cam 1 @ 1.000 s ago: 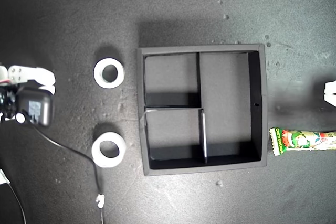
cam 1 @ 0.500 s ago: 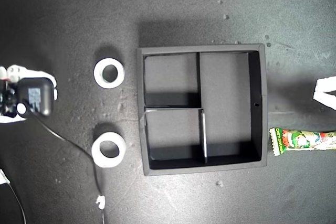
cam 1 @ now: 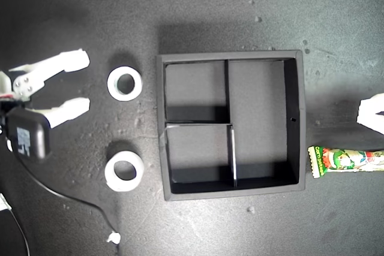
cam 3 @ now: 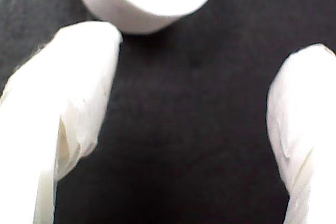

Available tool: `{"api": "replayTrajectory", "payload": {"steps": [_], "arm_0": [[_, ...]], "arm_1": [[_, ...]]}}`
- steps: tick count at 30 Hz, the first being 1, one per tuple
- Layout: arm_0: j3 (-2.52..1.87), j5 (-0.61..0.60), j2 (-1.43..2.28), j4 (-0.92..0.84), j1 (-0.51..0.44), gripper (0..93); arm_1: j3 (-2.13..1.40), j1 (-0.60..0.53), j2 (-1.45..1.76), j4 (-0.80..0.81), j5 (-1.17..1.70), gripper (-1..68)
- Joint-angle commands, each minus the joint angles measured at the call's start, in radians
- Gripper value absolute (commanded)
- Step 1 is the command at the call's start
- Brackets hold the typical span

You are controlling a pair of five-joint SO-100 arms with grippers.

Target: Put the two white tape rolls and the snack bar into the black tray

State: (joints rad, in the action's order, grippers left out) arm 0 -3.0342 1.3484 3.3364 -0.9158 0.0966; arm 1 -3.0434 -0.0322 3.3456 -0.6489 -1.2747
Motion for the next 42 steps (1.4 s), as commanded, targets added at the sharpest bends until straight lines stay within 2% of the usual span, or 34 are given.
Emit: {"api": "replayTrajectory", "payload": {"steps": [1, 5, 8, 9, 11, 14, 19, 25, 31, 42], "arm_0": [[0.144, -0.104, 0.018, -0.008, 0.021, 19.3], [0.327, -0.179, -0.219, 0.031, 0.000, 19.6], [0.474, -0.221, -0.445, 0.077, -0.052, 20.1], [0.534, -0.239, -0.523, 0.078, -0.075, 20.3], [0.669, -0.267, -0.690, 0.061, -0.118, 20.3], [0.867, -0.265, -0.946, 0.000, -0.160, 20.3], [1.023, -0.172, -1.230, -0.064, -0.153, 20.4], [1.042, -0.060, -1.379, -0.086, -0.130, 21.3], [1.035, -0.034, -1.450, -0.060, -0.143, 21.0], [1.068, -0.066, -1.546, -0.018, -0.133, 21.2]], "arm_1": [[0.135, -0.020, -0.008, 0.006, 0.083, 6.9], [0.328, 0.017, -0.041, -0.089, 0.121, 16.2], [0.497, 0.028, -0.249, -0.107, 0.124, 26.2], [0.574, 0.023, -0.360, -0.120, 0.115, 27.4], [0.778, 0.006, -0.609, -0.196, 0.086, 27.8], [1.138, -0.038, -0.988, -0.445, 0.044, 27.8], [1.399, -0.130, -1.348, -0.689, -0.063, 28.1], [1.296, -0.247, -1.365, -0.721, -0.232, 29.3], [1.198, -0.337, -1.365, -0.721, -0.388, 29.8], [1.111, -0.360, -1.365, -0.669, -0.440, 29.5]]}}
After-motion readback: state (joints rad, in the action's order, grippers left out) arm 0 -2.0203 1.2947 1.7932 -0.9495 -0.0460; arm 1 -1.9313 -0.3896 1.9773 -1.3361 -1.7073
